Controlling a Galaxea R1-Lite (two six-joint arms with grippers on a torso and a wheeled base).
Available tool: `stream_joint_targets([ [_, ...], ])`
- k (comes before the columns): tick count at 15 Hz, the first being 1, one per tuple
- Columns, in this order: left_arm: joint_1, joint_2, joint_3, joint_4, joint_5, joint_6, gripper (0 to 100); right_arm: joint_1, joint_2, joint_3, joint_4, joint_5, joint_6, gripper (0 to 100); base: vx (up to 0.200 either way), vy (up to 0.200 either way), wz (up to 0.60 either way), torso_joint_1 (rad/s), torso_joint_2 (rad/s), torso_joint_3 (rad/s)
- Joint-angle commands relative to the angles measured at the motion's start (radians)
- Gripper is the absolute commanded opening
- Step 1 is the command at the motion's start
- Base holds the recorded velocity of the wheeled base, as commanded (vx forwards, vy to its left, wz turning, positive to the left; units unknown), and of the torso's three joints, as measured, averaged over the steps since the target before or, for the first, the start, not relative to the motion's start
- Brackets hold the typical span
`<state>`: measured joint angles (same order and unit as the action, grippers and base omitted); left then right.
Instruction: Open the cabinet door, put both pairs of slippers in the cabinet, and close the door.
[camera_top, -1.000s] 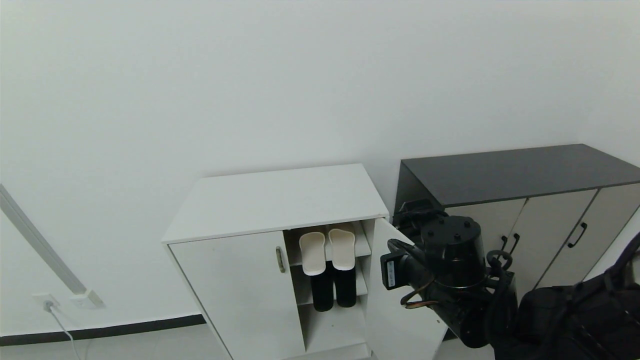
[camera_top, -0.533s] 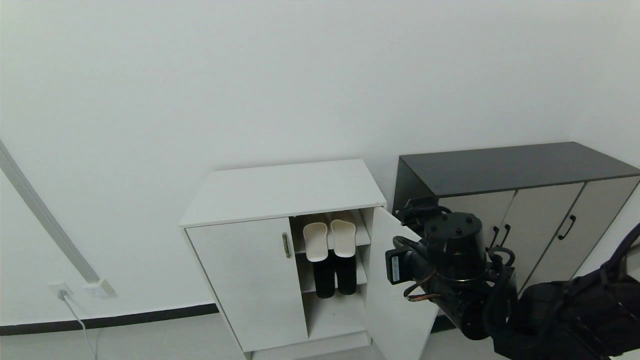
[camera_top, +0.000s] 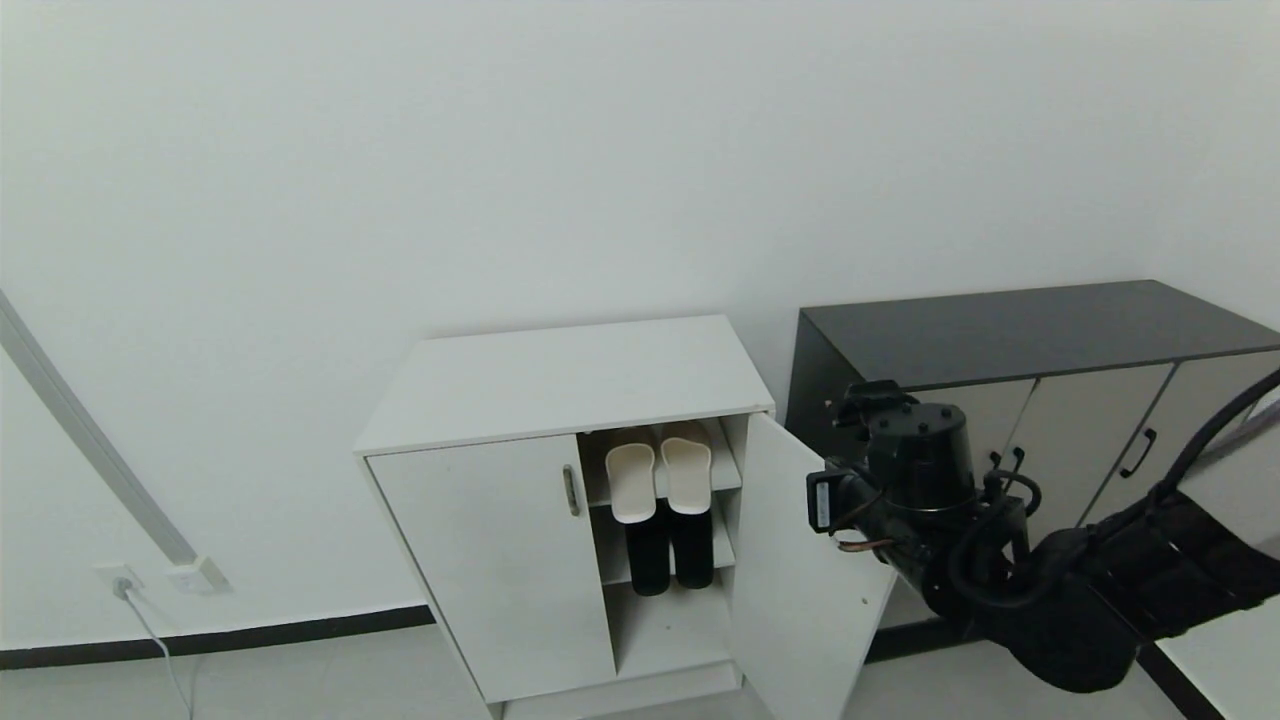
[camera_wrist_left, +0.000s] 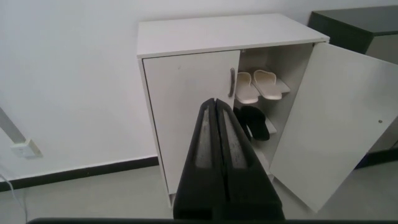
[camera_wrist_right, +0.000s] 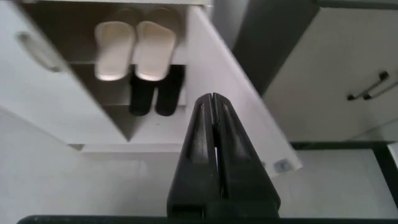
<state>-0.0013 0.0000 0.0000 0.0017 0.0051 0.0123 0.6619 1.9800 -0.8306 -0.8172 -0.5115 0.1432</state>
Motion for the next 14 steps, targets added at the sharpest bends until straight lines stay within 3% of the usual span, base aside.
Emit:
stream_joint_targets([
  [1, 0.0, 0.002, 0.0, 0.0, 0.001, 0.0, 0, -0.047, 0.06, -0.05, 0.001, 0.025, -0.002, 0, 0.0, 0.0, 0.0, 0.0, 0.0, 0.0],
  [8, 0.0, 0.002, 0.0, 0.0, 0.001, 0.0, 0, -0.188, 0.114, -0.18, 0.038, 0.13, -0.043, 0, 0.0, 0.0, 0.0, 0.0, 0.0, 0.0],
  [14, 0.0, 0.002, 0.0, 0.0, 0.001, -0.002, 0, -0.243, 0.237, -0.255, 0.041, 0.157, -0.043, 0, 0.0, 0.0, 0.0, 0.0, 0.0, 0.0],
])
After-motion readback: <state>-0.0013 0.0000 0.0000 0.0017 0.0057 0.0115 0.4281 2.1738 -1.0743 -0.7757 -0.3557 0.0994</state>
